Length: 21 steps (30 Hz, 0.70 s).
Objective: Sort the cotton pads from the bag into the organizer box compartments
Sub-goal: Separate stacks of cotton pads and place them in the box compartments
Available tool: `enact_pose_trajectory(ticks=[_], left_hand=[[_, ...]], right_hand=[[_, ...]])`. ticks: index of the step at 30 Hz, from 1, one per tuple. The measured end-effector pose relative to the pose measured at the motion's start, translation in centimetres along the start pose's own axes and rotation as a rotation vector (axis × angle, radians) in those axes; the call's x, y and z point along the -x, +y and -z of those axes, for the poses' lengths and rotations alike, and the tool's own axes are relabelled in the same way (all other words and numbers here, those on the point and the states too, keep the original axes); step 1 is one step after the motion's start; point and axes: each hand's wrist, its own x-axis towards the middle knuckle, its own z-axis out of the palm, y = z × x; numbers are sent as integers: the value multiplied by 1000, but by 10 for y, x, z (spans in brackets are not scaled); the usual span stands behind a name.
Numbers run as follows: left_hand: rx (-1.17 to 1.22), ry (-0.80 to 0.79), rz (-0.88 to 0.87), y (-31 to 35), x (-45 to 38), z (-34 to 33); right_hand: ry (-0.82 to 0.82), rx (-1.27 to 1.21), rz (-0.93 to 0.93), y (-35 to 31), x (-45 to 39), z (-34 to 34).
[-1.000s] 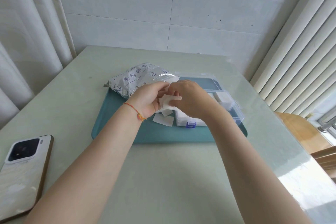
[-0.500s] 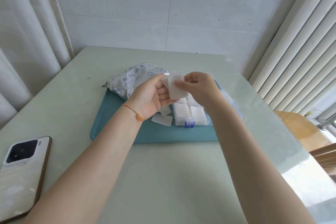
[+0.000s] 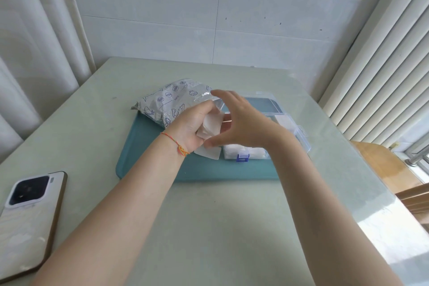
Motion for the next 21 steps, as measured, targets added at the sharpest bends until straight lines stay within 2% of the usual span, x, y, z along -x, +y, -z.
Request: enact_pose_trajectory(ticks=[2,4,8,11,16,21], left_hand=[[-16,-71,0,-1,2,-3],[-40,-94,-8,-3,1,-3],[-61,-95,29,-5,-1,3],[-29,-83,66,-6,-1,3],[15,-49,97,-4,-3,5],[30,-99,82,-2,-1,8]], right_hand=[[-16,185,6,-3,1,-5],[7,269,31,-5,1,-7],[57,153,78,-3,0,-8],[22,84,92,-1,1,-7],[72,61,98,-8,0,-12],[58,115,110,-11,3,-10]])
